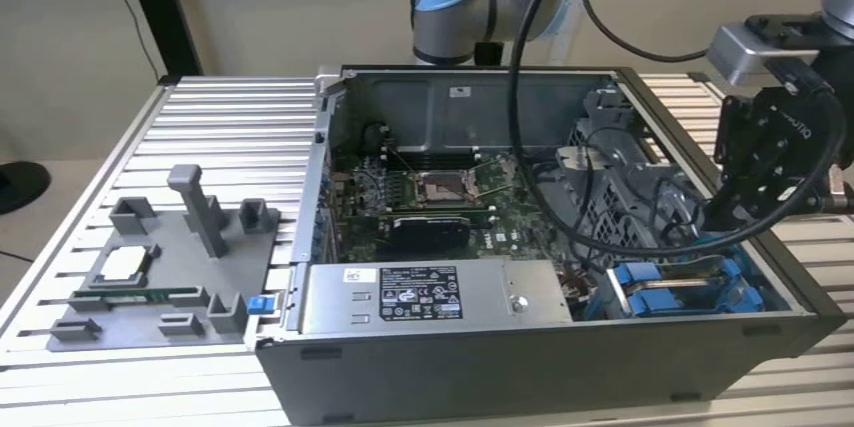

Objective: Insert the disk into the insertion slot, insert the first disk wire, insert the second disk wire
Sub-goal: 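Insert the first disk wire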

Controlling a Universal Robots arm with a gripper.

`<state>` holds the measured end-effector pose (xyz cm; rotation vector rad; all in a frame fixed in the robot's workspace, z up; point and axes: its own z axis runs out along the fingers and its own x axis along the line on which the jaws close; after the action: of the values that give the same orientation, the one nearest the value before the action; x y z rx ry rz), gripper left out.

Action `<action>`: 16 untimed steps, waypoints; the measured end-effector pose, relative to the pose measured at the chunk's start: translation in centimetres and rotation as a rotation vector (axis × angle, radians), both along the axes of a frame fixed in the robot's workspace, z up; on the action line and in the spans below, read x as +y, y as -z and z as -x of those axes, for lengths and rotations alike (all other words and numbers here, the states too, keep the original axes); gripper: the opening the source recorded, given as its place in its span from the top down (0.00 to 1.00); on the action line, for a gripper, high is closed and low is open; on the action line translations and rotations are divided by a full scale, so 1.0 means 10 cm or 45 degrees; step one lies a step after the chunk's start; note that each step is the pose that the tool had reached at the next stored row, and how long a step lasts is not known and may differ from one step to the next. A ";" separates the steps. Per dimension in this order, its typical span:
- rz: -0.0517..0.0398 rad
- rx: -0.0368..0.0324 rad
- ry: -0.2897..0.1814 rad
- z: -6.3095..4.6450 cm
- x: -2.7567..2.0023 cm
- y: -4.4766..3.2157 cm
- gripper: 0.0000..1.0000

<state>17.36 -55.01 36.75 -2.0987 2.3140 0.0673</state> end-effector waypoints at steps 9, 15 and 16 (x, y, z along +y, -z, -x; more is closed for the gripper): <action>0.000 0.0184 0.000 0.03 -0.114 0.013 1.00; 0.000 0.0223 0.000 0.10 -0.116 0.034 1.00; 0.000 0.0224 -0.001 0.12 -0.116 0.036 1.00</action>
<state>16.20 -56.17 36.38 -2.1072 2.3232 0.0862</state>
